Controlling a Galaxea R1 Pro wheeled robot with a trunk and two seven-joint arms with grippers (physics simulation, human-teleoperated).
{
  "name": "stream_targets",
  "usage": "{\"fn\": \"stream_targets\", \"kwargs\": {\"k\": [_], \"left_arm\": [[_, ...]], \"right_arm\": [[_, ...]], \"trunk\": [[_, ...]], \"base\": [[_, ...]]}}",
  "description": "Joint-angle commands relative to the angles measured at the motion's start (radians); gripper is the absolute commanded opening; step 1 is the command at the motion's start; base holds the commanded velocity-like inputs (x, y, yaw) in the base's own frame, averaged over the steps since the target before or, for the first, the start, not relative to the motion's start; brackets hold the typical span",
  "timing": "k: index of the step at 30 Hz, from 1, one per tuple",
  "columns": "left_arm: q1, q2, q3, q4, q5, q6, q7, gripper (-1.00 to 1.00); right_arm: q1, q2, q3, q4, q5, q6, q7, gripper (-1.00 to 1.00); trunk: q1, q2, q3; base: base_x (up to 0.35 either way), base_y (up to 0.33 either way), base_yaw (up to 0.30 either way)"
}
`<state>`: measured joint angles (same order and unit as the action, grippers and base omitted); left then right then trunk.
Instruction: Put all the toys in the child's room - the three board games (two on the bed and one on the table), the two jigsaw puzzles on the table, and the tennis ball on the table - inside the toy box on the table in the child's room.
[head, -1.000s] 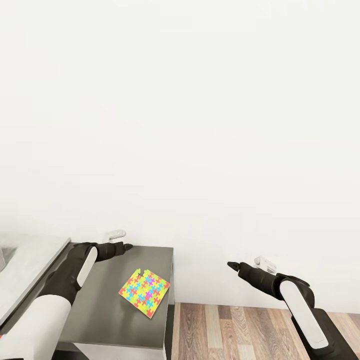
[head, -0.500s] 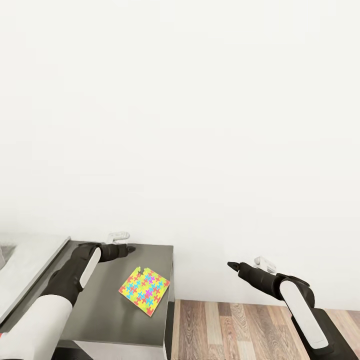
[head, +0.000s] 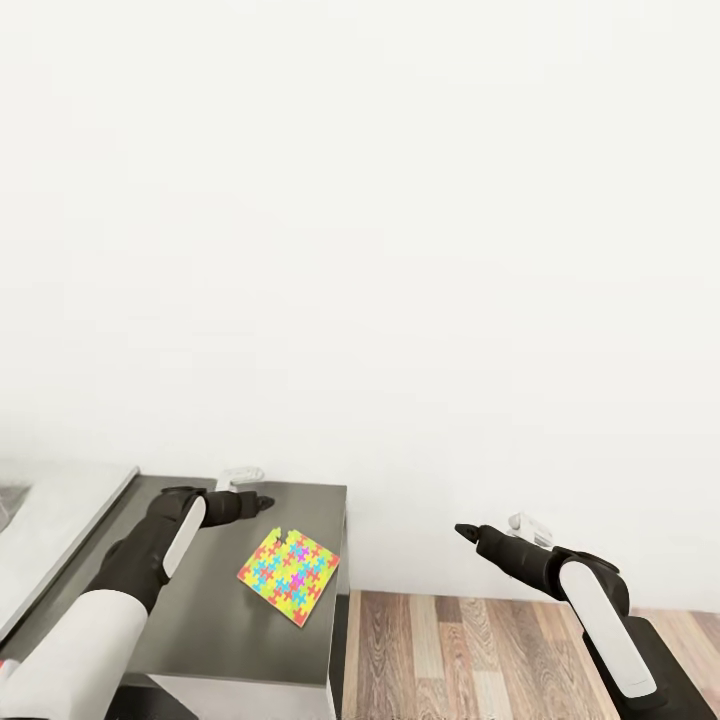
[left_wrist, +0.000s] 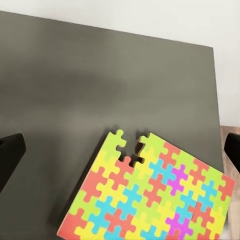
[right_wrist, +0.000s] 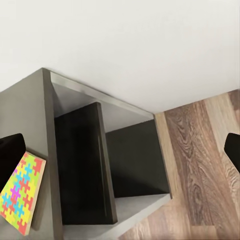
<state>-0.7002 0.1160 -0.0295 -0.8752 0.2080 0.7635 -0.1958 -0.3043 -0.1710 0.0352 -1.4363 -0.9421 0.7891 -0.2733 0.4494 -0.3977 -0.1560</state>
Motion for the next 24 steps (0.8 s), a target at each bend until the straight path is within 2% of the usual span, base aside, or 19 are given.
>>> {"fn": "stream_targets", "kwargs": {"k": [1, 8, 15, 24], "left_arm": [[-0.001, 0.001, -0.002, -0.001, 0.005, 0.005, 0.002, 1.00], [-0.001, 0.000, -0.012, -0.001, 0.004, 0.004, 0.002, 1.00], [-0.001, -0.001, -0.069, -0.001, 0.005, 0.004, 0.003, 1.00], [-0.001, -0.001, -0.082, -0.001, 0.006, 0.003, 0.001, 1.00]], "right_arm": [[-0.001, -0.001, 0.002, -0.001, -0.011, 0.001, -0.010, 1.00], [-0.001, -0.001, 0.002, -0.001, -0.011, 0.001, -0.010, 1.00], [-0.001, -0.001, 0.002, -0.001, -0.011, 0.001, -0.010, 1.00], [-0.001, -0.001, 0.002, -0.001, -0.011, 0.001, -0.010, 1.00]], "trunk": [[0.001, -0.002, -0.004], [0.001, -0.002, -0.015], [0.001, -0.002, -0.027], [0.001, -0.002, -0.041]], "base": [[0.000, 0.000, 0.000], [0.000, 0.000, 0.000], [0.000, 0.000, 0.000], [0.000, 0.000, 0.000]]}}
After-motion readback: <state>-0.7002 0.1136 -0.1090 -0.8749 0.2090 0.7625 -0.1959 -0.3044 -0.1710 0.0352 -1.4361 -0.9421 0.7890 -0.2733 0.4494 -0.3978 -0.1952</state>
